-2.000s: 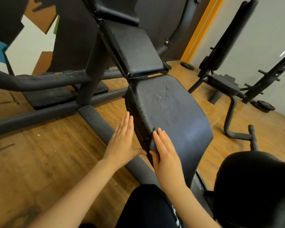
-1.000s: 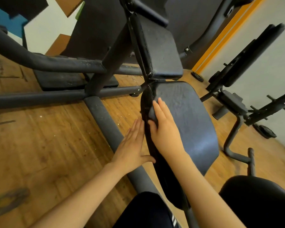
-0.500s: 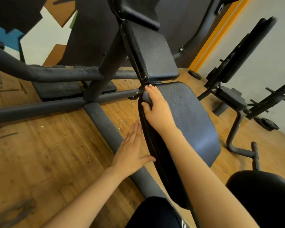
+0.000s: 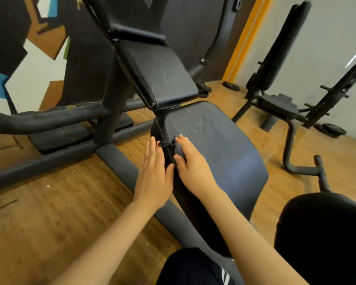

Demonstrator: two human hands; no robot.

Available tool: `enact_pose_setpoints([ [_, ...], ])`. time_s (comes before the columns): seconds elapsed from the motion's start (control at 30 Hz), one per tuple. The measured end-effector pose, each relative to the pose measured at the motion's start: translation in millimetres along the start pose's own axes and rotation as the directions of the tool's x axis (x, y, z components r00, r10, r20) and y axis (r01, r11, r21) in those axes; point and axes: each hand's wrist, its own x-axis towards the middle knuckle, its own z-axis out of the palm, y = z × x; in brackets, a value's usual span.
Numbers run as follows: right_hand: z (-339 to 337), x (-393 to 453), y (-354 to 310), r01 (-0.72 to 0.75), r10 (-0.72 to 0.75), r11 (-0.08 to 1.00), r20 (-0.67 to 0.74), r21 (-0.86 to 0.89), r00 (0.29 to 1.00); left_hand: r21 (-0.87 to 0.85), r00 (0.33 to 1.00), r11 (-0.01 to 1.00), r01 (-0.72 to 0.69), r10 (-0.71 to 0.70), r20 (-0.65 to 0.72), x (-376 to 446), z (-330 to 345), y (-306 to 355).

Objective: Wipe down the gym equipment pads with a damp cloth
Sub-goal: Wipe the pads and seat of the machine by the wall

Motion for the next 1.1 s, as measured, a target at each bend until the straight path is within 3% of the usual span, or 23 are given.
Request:
enact_pose_setpoints([
  [0.17,-5,3,24,0.067,-0.068,0.993,0.008,0.094,0.998,0.105,1.000,0.994,-0.007,0.008,-0.015,18,-14,8],
  [0.33,-32,65,76,-0.213,0.213,0.977,-0.044,0.009,0.976,0.303,0.998,0.951,0.051,-0.057,0.012,52,-19,25],
  [0.4,-31,75,75,-0.249,0.250,0.968,-0.051,0.014,0.967,0.322,0.996,0.944,0.079,-0.084,0.001,57,-14,29],
  [0.57,-7,59,48,0.100,-0.100,0.991,-0.009,0.092,0.995,0.314,0.998,0.947,0.060,-0.056,-0.024,57,-11,30],
  [0.63,-16,76,63,0.117,-0.119,0.990,0.012,0.083,0.993,0.351,0.998,0.935,0.060,-0.056,-0.022,58,-10,30],
  [0.8,-46,142,117,-0.192,0.192,0.981,-0.049,-0.011,0.980,0.374,0.995,0.923,0.089,-0.096,0.002,56,-12,33],
  [0.87,-40,148,108,-0.219,0.218,0.976,-0.072,-0.005,0.973,0.378,0.996,0.922,0.086,-0.091,-0.005,57,-13,32],
  [0.93,-26,138,87,-0.118,0.120,0.992,-0.063,0.035,0.991,0.393,0.996,0.915,0.084,-0.086,-0.013,57,-11,31],
  [1.03,-10,110,66,0.145,-0.145,0.988,-0.005,0.051,0.989,0.427,0.997,0.901,0.079,-0.081,-0.014,58,-10,31],
  [1.1,-16,110,72,0.212,-0.213,0.976,0.024,0.055,0.977,0.458,0.996,0.886,0.079,-0.084,-0.011,59,-11,32],
])
